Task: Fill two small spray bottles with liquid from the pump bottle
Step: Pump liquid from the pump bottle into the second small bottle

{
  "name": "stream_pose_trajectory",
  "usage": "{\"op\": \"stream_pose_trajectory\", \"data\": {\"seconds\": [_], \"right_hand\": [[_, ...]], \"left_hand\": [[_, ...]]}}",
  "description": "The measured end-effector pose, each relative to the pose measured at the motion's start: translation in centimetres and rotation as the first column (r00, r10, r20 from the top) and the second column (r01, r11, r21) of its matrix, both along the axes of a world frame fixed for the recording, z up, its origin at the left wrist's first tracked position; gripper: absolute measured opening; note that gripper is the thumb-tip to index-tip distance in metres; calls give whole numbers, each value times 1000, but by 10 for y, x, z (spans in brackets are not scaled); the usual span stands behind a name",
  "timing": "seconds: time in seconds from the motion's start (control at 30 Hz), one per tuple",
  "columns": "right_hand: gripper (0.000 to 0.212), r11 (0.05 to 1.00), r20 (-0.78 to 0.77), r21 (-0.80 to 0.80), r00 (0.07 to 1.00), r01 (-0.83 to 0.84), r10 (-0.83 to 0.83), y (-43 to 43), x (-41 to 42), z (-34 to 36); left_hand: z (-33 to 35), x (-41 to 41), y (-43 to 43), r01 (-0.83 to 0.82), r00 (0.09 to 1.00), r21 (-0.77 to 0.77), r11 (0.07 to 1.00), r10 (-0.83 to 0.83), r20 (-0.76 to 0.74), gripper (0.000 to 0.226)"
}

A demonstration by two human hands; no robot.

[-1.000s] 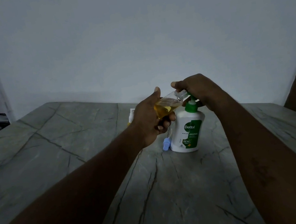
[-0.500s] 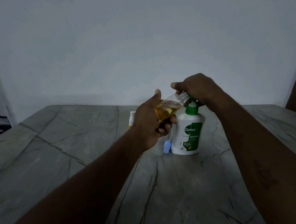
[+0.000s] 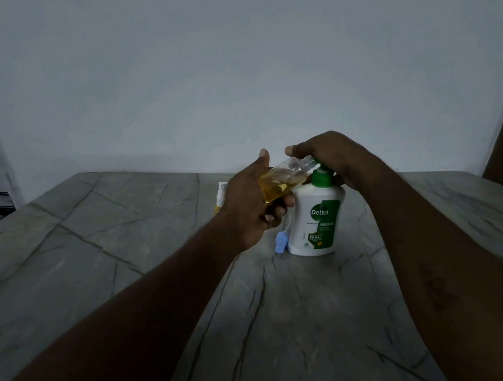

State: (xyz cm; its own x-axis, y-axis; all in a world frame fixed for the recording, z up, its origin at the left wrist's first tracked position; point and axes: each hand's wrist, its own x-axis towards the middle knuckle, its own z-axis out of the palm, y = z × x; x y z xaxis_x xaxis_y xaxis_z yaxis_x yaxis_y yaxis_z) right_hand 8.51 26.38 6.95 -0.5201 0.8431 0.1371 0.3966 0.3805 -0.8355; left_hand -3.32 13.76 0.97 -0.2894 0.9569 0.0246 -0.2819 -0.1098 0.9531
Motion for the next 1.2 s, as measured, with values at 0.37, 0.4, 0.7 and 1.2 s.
{"op": "stream_pose_trajectory", "data": {"seconds": [0.37,0.4,0.7,1.2], "right_hand": [[35,956,-7,290,998,55,-55,-2,2,12],[34,966,-23,253,998,55,-51,-3,2,12],[26,999,-34,42,999,8,-7,-5,2,8],[31,976,-38,218,999,20,-12,-6,1,14]], "left_hand": [[3,-2,4,3,999,32,999,-4,33,68],[3,-1,4,2,999,31,1000,-3,32,67],[2,0,3,1,1000,22,1000,-2,19,63],[3,0,3,-2,1000,37,999,1,27,65]]}}
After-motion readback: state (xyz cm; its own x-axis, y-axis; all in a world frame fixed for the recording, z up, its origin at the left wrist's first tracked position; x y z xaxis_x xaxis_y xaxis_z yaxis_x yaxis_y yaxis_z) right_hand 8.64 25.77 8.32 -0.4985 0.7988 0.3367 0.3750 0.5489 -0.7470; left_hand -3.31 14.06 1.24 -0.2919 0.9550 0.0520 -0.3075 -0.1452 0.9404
